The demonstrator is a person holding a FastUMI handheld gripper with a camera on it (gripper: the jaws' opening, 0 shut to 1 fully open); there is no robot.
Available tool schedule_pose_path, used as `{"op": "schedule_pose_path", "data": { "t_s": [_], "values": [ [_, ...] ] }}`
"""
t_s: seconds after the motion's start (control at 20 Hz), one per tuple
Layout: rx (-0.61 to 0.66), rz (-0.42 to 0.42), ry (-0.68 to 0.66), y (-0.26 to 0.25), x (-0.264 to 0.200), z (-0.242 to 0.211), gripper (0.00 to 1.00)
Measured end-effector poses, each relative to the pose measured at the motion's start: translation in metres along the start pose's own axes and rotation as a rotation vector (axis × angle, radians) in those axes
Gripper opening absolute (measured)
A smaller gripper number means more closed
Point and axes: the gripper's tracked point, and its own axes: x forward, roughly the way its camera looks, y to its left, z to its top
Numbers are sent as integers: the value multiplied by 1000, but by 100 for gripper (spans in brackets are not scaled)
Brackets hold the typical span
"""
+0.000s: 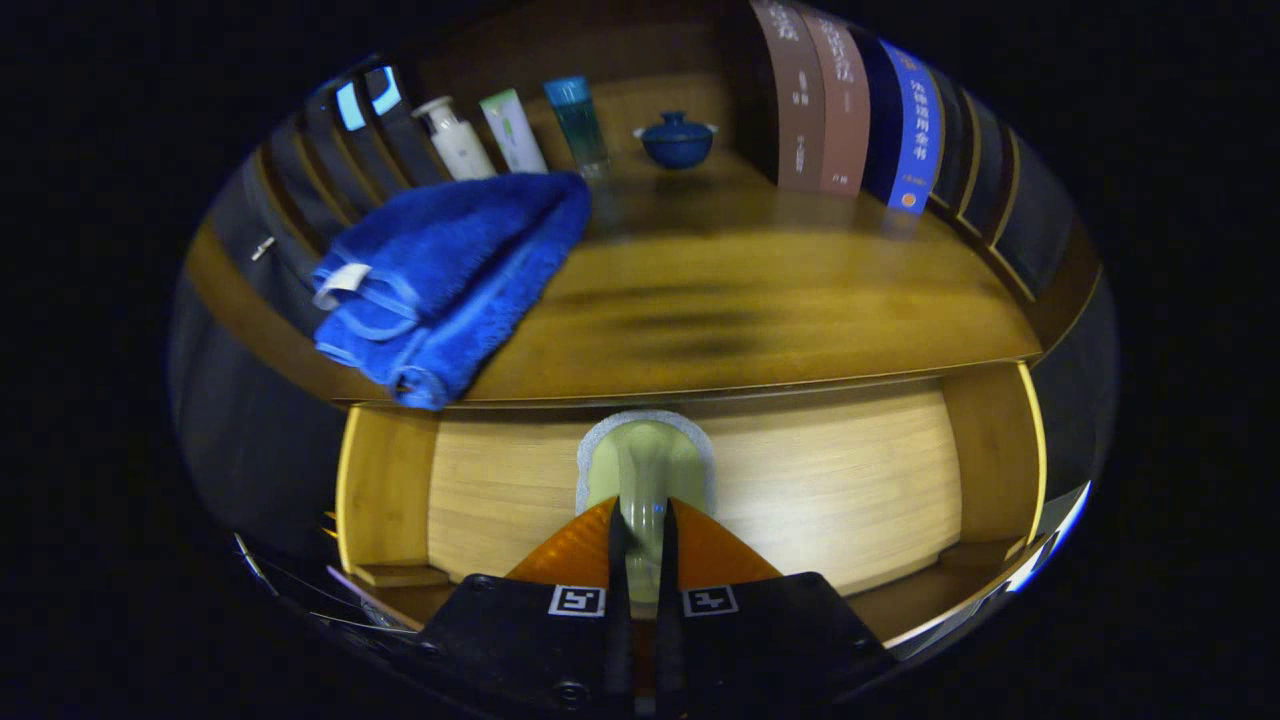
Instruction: Pull open the drawer, take out the items inside it, and place them on the countertop above the cabinet.
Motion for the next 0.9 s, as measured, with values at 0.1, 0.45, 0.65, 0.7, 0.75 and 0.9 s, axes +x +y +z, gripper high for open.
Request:
{"op": "schedule_pose_path", "data": {
  "t_s": [0.1,0.45,0.65,0.7,0.75,0.9],
  "values": [
    [9,22,-41,-1,-24,9,13],
    [22,44,-179,-7,-60,63,13],
    [50,29,-192,-10,-35,115,13],
    [59,22,-187,-11,-26,125,13],
    [63,21,-178,-11,-16,133,13],
    [60,4,-146,-12,14,146,13]
  ]
}}
